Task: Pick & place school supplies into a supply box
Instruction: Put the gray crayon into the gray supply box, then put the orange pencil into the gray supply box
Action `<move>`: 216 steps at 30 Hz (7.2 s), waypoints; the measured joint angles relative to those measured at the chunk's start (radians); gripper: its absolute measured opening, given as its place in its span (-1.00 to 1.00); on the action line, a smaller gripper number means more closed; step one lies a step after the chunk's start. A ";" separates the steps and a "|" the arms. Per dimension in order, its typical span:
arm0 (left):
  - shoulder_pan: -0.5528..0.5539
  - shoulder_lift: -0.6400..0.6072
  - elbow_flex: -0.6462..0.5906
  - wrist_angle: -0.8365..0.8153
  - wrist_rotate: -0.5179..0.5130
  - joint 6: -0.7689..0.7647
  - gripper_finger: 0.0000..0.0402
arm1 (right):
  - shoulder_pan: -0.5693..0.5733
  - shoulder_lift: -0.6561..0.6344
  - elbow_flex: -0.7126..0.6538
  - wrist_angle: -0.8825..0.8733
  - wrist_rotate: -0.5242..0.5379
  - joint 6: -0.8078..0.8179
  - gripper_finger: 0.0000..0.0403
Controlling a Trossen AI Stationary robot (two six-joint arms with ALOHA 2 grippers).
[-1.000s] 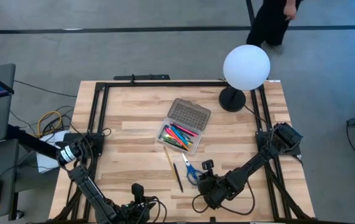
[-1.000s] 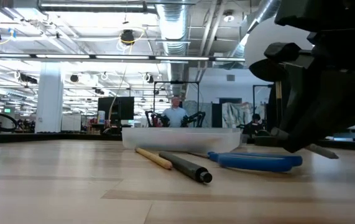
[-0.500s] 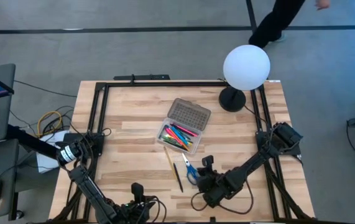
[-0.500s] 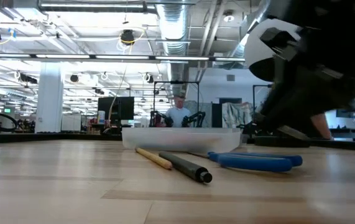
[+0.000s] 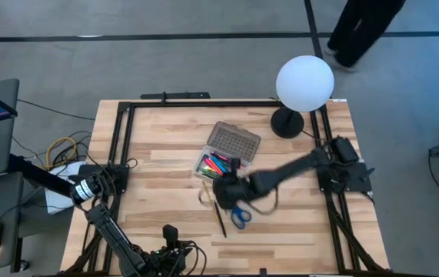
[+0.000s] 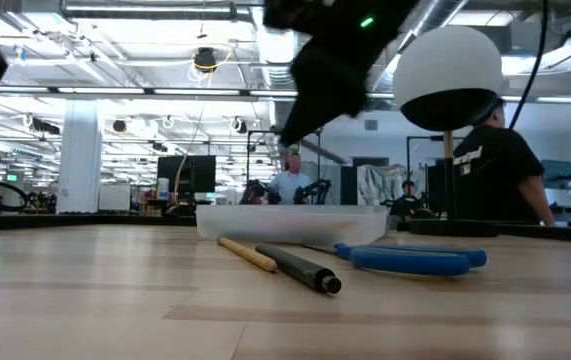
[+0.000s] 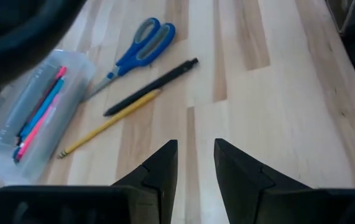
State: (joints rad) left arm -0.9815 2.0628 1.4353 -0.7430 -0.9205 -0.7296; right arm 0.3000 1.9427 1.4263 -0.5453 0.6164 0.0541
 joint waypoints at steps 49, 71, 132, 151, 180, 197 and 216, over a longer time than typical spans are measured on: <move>0.117 0.000 0.000 0.009 0.045 0.143 -0.50 | 0.383 -0.332 -0.051 -0.303 0.112 0.234 -0.47; 0.359 0.000 0.000 -0.010 0.279 0.633 -0.50 | 1.056 -0.383 -0.219 -0.193 0.644 0.593 -0.47; 0.606 -0.010 -0.073 -0.032 0.772 0.687 -0.50 | 1.077 -0.351 -0.219 -0.098 0.552 0.654 -0.47; 0.526 -0.020 -0.102 -0.018 0.639 0.568 -0.50 | 0.982 -0.349 -0.218 -0.104 0.482 0.647 -0.47; 0.523 -0.066 -0.101 -0.184 0.763 0.514 -0.50 | 0.948 -0.233 -0.218 -0.113 0.452 0.618 -0.47; 0.509 -0.068 -0.100 -0.317 0.728 0.473 -0.50 | 0.948 -0.226 -0.218 -0.101 0.453 0.653 -0.47; 0.509 -0.182 -0.304 -0.146 0.767 0.471 -0.50 | 0.940 -0.226 -0.218 -0.099 0.453 0.653 -0.47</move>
State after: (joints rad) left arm -0.4721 1.8812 1.1312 -0.8886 -0.1539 -0.2588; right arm 1.2400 1.7168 1.2083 -0.6443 1.0693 0.7074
